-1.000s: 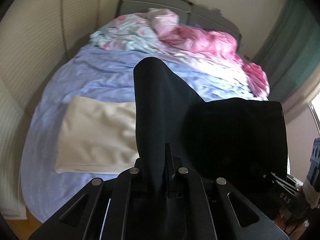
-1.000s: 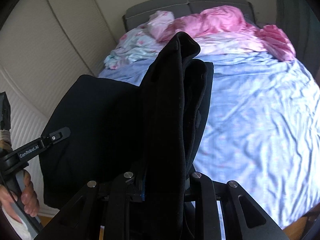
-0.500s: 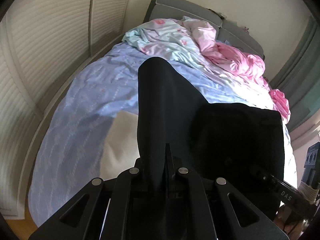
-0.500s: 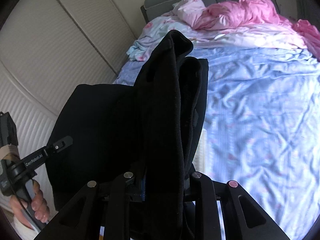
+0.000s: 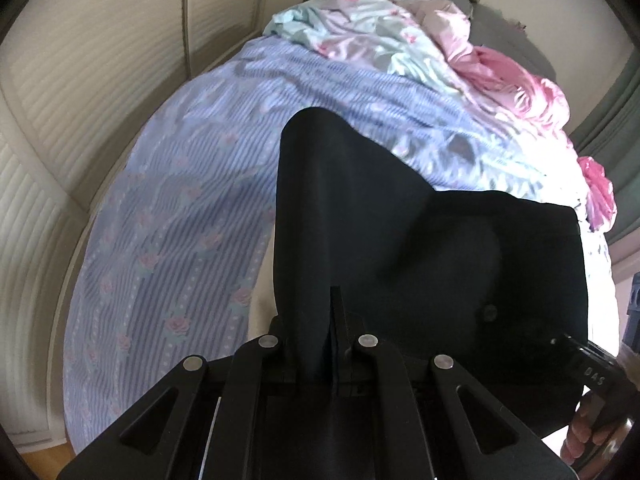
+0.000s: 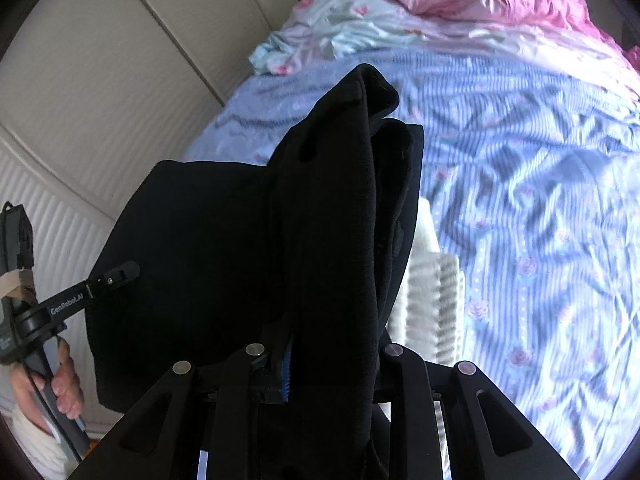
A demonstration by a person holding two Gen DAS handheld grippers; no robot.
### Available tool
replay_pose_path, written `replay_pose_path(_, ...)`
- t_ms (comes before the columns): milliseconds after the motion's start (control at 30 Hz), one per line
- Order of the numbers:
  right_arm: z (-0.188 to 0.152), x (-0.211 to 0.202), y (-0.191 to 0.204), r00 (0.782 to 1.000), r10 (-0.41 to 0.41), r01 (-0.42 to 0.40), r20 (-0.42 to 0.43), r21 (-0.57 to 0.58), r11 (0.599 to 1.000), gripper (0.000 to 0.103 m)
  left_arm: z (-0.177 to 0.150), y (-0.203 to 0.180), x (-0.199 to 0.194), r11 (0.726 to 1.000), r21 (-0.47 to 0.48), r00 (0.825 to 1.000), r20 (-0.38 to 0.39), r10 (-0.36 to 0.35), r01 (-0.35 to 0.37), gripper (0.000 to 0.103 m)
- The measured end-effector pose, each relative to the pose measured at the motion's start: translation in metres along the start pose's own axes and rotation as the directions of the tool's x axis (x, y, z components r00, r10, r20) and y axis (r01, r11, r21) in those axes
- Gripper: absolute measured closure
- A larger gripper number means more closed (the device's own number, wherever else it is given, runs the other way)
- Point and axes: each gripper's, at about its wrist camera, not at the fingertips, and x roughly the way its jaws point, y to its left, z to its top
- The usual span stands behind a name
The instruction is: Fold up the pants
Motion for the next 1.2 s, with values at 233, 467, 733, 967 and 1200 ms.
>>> replay_pose_path(233, 0.0, -0.001, -0.02, 0.999, -0.033, 0.035, -0.037, 0.051, 0.998, 0.057, -0.003, 0.005, 0.006, 1.0, 0.006, 0.999, -0.018, 0.028, -0.028, 0.083)
replay_pose_path(467, -0.001, -0.022, -0.032, 0.977, -0.209, 0.211, -0.04, 0.044, 0.977, 0.043, -0.012, 0.01, 0.002, 0.982, 0.035, 0.982, -0.028, 0.185, -0.184, 0.064)
replay_pose_path(733, 0.0, -0.067, -0.014, 0.952, -0.306, 0.306, 0.019, -0.094, 0.947, 0.043, -0.037, 0.0, -0.055, 0.946, 0.067, 0.949, 0.021, 0.315, -0.316, 0.053)
replay_pose_path(967, -0.016, -0.146, -0.003, 0.952, -0.265, 0.289, 0.153, -0.165, 0.943, 0.025, -0.068, -0.043, -0.148, 0.931, 0.075, 0.926, 0.154, 0.344, -0.358, 0.031)
replay_pose_path(1200, -0.054, -0.238, -0.018, 0.952, -0.227, 0.261, 0.206, -0.162, 0.952, 0.02, -0.105, -0.102, -0.226, 0.947, 0.07, 0.933, 0.207, 0.294, -0.314, 0.017)
